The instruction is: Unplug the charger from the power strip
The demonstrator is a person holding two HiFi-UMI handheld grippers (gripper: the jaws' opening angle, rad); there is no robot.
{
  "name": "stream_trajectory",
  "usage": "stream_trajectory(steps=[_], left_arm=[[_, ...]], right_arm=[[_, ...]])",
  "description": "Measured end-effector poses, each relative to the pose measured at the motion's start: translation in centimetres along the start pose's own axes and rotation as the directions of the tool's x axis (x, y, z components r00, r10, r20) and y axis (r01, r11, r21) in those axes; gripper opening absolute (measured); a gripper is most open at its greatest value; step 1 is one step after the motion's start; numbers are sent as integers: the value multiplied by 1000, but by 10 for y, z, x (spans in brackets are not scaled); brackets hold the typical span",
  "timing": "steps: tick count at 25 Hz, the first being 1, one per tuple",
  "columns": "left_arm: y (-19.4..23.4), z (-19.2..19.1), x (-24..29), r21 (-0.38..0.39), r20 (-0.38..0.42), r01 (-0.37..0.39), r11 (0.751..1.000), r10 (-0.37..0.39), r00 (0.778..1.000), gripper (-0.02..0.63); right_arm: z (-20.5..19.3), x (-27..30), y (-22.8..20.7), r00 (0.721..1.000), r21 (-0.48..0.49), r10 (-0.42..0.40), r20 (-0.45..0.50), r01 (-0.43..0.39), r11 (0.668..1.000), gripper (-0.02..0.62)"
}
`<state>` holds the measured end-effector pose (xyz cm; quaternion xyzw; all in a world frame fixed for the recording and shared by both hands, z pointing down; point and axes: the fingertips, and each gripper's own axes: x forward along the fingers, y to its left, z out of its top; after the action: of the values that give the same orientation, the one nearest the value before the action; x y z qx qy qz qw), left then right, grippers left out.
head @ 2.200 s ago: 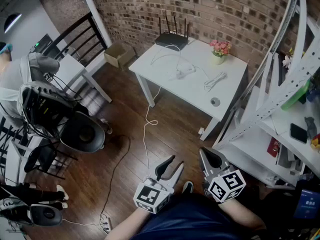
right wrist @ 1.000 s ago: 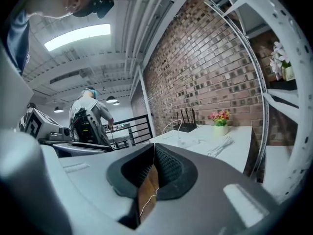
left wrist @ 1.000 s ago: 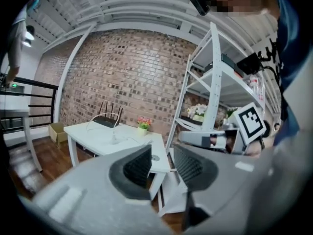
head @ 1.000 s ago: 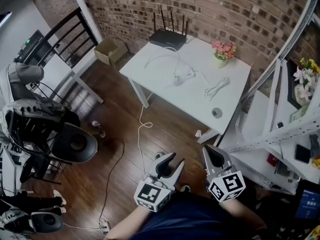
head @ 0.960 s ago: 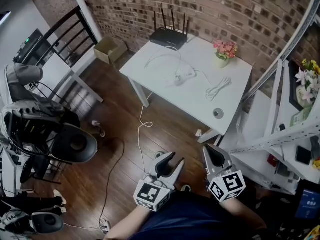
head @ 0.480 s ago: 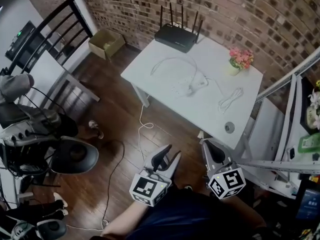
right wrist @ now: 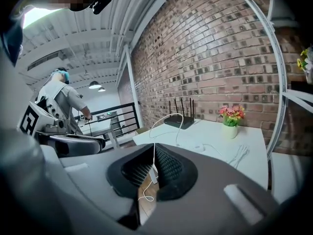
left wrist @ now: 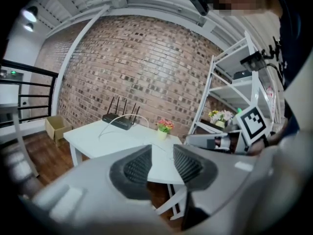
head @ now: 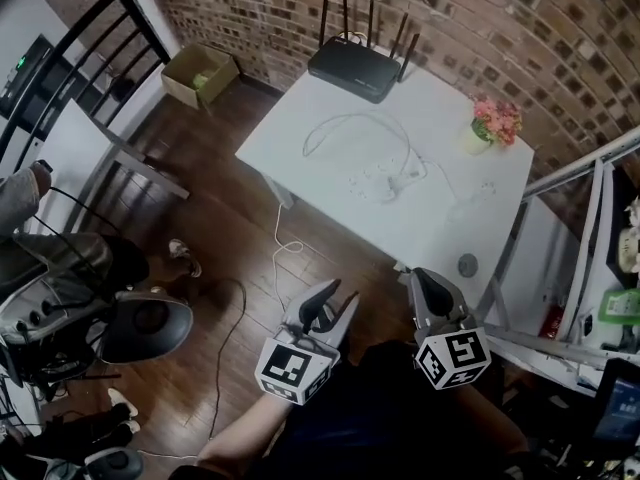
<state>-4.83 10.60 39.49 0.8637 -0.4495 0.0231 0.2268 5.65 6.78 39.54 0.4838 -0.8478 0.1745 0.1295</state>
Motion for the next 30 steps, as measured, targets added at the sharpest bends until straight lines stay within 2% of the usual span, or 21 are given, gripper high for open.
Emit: stream_trajectory(steps=[6, 9, 13, 16, 23, 26, 30], left_arm=[[21, -5, 27, -39, -29, -35, 999, 34, 999, 133], [27, -6, 50, -40, -47, -64, 997, 62, 997, 133], [40, -4, 71, 0, -66, -148, 989, 147, 987, 133], [44, 2, 89, 23, -78, -176, 984, 177, 981, 133], [53, 7, 125, 51, -66, -203, 978, 206, 976, 133], [73, -7, 139, 88, -94, -228, 970, 236, 967, 130], [101, -24, 150, 96, -142, -237, 967, 249, 958, 130]], right_arm=[[0, 30, -23, 1000, -109, -16, -7, 16, 994, 14], [-2, 52, -39, 1000, -97, 10, -18, -12, 995, 14], [-3, 79, -50, 996, -65, 84, -42, -87, 994, 14], [0, 97, -59, 991, -48, 125, -40, -126, 991, 21], [-7, 131, -72, 980, -33, 179, -88, -182, 983, 145], [-17, 145, -74, 978, -62, 175, -114, -182, 981, 164], [-32, 164, -80, 979, -96, 140, -148, -155, 983, 173]])
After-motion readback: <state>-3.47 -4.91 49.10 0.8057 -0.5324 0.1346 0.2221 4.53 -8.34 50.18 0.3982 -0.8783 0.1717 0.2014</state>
